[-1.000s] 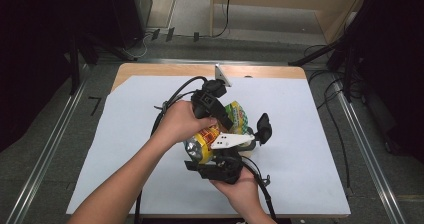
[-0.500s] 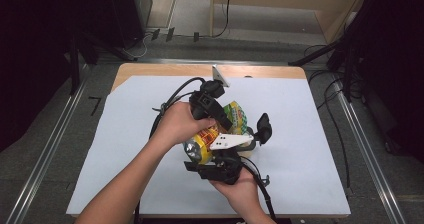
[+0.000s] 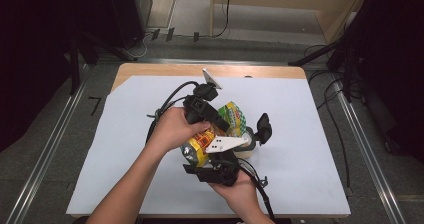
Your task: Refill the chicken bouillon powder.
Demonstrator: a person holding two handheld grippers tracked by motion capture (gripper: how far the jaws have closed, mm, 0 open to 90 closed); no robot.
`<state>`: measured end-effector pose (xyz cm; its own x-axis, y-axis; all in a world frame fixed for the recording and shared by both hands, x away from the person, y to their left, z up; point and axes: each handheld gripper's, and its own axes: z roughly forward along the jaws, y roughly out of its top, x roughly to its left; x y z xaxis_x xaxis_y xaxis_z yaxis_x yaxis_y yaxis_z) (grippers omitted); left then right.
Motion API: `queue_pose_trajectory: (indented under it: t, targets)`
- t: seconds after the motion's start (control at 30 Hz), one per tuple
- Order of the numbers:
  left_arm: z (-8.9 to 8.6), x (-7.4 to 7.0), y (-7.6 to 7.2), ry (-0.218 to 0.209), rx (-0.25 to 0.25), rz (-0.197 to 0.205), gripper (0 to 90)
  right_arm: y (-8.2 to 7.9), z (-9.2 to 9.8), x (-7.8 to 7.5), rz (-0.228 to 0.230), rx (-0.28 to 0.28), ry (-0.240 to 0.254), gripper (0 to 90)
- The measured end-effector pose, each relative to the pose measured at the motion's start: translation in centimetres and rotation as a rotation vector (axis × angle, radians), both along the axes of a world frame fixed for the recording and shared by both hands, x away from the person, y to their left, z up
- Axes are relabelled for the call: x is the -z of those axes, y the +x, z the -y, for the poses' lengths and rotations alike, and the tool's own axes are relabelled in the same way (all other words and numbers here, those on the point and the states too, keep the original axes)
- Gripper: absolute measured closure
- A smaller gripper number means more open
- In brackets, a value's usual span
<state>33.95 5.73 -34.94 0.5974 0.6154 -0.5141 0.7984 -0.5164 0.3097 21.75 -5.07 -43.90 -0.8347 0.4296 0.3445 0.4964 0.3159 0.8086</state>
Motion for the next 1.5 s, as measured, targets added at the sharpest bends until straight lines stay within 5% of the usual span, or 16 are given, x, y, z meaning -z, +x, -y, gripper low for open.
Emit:
queue_pose_trajectory:
  t: [0.23,0.37,0.8,1.5]
  targets:
    - [0.3,-0.3,-0.4,0.012,-0.002,0.030,79.5,0.0,0.1,0.1,-0.003,0.004,0.010,64.9]
    - [0.8,-0.8,-0.6,0.056,0.013,0.055,80.3,-0.1,0.1,0.1,-0.003,0.008,0.021,64.9]
    - [2.6,-1.4,0.5,0.142,0.055,0.009,81.3,0.1,0.6,-0.4,-0.021,0.034,0.070,63.9]
    - [2.8,-1.6,0.3,0.159,0.040,0.018,81.1,0.0,0.4,-0.6,0.006,0.045,0.059,62.2]
